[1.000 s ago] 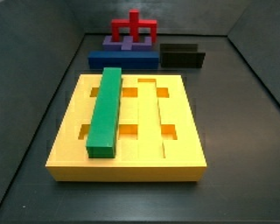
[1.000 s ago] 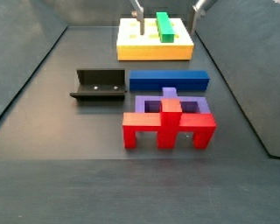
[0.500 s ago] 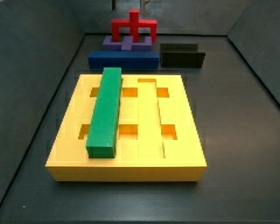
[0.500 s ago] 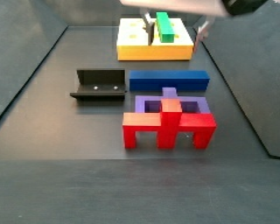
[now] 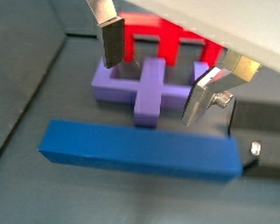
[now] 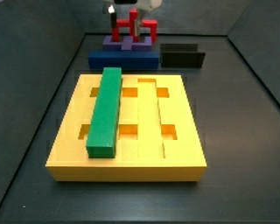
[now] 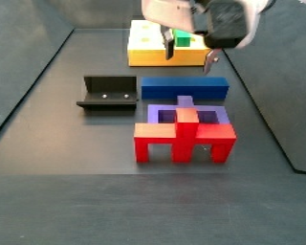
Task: Pick up the blue object. Move up. Move to above the board. Insert the blue object.
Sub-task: Pick up the blue object.
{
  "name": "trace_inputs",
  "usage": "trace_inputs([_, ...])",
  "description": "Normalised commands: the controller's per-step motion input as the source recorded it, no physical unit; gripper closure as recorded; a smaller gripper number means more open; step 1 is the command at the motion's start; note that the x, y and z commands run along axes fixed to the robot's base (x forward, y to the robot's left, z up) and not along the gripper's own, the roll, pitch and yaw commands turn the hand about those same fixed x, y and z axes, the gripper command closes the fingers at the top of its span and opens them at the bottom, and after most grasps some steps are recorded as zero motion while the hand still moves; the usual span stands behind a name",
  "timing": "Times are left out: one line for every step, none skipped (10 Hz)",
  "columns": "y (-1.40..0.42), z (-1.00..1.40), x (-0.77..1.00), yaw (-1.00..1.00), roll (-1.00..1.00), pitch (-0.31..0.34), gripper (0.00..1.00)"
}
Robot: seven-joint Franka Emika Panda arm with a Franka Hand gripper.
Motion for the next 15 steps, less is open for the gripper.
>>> trace_inputs([-0.26, -0.52, -0.07, -0.85, -0.03, -0.171, 0.00])
trace_inputs([-0.24, -0.48, -0.04, -0.87, -0.03, -0.133, 0.00])
trace_inputs([-0.19, -0.42, 0.00, -0.92, -0.02, -0.073, 0.00])
trace_inputs([-0.01, -0.38, 0.00, -1.00, -0.05, 0.000, 0.00])
trace_inputs([0.00, -0.35, 0.00, -1.00, -0.05, 0.000, 0.00])
trace_inputs([0.00, -0.26, 0.00, -1.00, -0.04, 0.000, 0.00])
trace_inputs([0.00, -0.18, 0.00, -0.98, -0.07, 0.000, 0.00])
trace_inputs([-0.09, -0.09, 0.00, -0.90, -0.07, 0.010, 0.00])
trace_inputs([-0.18, 0.00, 0.00, -0.85, -0.05, 0.020, 0.00])
trace_inputs([-0.29, 0.00, 0.00, -0.85, -0.01, 0.011, 0.00])
trace_inputs([-0.23, -0.07, 0.02, -0.86, 0.00, 0.013, 0.00])
trace_inputs([0.00, -0.25, 0.00, -0.65, 0.12, 0.054, 0.00])
trace_inputs([0.00, -0.21, -0.17, -0.51, 0.15, 0.047, 0.00])
trace_inputs([0.05, -0.20, -0.31, -0.41, 0.14, 0.000, 0.00])
trace_inputs([0.00, -0.11, -0.22, -0.26, 0.06, 0.000, 0.00])
